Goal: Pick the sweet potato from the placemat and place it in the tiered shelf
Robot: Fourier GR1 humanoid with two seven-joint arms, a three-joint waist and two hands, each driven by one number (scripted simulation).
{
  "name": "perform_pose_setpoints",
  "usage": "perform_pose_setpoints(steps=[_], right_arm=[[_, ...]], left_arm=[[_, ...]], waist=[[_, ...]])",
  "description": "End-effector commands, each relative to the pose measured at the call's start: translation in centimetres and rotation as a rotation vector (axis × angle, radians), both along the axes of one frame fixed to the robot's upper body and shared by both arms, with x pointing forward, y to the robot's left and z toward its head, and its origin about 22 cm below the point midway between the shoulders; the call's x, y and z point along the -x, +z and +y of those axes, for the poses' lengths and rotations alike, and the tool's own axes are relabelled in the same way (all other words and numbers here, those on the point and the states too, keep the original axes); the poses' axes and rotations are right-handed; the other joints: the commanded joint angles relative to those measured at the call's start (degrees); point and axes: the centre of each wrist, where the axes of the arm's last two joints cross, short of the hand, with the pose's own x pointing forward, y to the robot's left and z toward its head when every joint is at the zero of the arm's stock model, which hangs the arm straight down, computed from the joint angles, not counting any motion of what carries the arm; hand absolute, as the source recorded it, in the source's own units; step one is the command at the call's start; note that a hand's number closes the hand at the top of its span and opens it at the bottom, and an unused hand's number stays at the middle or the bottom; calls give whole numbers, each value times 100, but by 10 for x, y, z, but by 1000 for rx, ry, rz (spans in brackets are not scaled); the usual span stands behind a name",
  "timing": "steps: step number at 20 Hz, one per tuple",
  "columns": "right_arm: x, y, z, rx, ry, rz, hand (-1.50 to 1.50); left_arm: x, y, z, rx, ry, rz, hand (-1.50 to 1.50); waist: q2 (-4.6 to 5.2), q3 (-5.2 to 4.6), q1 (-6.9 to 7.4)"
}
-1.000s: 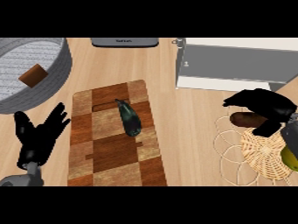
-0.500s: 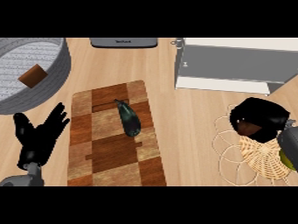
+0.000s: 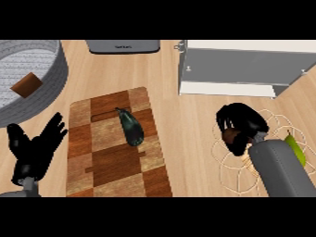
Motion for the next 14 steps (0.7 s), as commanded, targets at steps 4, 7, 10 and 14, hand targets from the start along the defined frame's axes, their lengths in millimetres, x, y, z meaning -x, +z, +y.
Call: perform_pose_setpoints(steps=[4, 7, 10, 14], right_arm=[[19, 69, 75, -257, -183, -197, 150], [25, 128, 97, -300, -237, -357, 150], [50, 178, 94, -317, -315, -453, 150], [80, 241, 93, -316, -412, -530, 150]], left_arm=[[2, -7, 4, 3, 20, 60, 0], [1, -14, -4, 23, 7, 61, 0], [9, -15, -5, 20, 17, 62, 0], [-1, -4, -5, 11, 0, 49, 0]], waist=[[4, 61, -49], [32, 58, 21], [-10, 59, -55], [54, 65, 38]])
